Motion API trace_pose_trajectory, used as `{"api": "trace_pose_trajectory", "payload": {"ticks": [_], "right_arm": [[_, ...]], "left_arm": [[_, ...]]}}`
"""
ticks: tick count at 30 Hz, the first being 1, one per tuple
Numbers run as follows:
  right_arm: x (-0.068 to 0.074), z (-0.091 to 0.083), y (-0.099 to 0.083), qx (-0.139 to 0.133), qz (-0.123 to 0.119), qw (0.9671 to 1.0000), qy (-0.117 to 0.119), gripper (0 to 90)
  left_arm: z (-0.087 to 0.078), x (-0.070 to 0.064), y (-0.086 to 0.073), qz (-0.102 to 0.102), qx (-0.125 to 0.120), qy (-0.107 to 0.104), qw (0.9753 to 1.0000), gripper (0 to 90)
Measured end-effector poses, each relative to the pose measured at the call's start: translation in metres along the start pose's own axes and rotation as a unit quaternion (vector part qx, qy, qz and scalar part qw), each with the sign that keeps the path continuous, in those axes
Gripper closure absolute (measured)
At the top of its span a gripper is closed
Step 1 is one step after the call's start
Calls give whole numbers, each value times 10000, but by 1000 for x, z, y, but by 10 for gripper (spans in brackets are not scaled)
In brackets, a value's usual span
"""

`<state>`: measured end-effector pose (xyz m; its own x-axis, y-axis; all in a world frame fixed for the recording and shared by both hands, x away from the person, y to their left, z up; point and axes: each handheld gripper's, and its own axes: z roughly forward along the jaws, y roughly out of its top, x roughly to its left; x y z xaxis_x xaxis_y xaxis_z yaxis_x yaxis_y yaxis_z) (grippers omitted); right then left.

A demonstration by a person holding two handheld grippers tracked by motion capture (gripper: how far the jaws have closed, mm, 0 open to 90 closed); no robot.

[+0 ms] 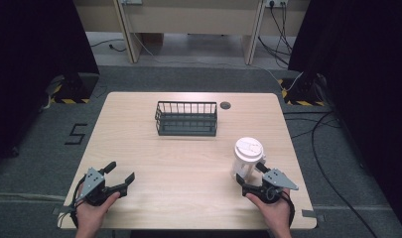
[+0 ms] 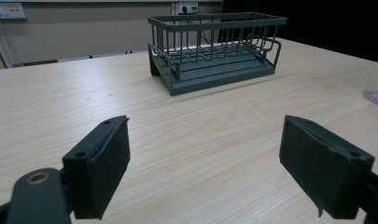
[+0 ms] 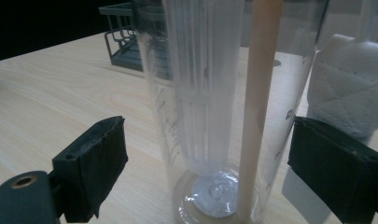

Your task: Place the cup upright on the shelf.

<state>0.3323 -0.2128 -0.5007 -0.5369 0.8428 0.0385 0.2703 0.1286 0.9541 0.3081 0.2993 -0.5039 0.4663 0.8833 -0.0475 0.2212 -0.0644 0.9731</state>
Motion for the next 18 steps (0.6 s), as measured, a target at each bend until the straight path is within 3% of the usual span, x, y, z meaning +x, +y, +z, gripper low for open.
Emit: {"api": "trace_pose_trajectory", "payload": {"ticks": [9, 18], "right_arm": [[-2, 20, -2, 0, -37, 9999, -123, 104], [-2, 28, -2, -82, -39, 9999, -114, 160]], "left_arm": [[0, 0, 0, -13, -4, -8, 10000, 160], [1, 0, -1, -12, 1, -32, 10000, 164]]}}
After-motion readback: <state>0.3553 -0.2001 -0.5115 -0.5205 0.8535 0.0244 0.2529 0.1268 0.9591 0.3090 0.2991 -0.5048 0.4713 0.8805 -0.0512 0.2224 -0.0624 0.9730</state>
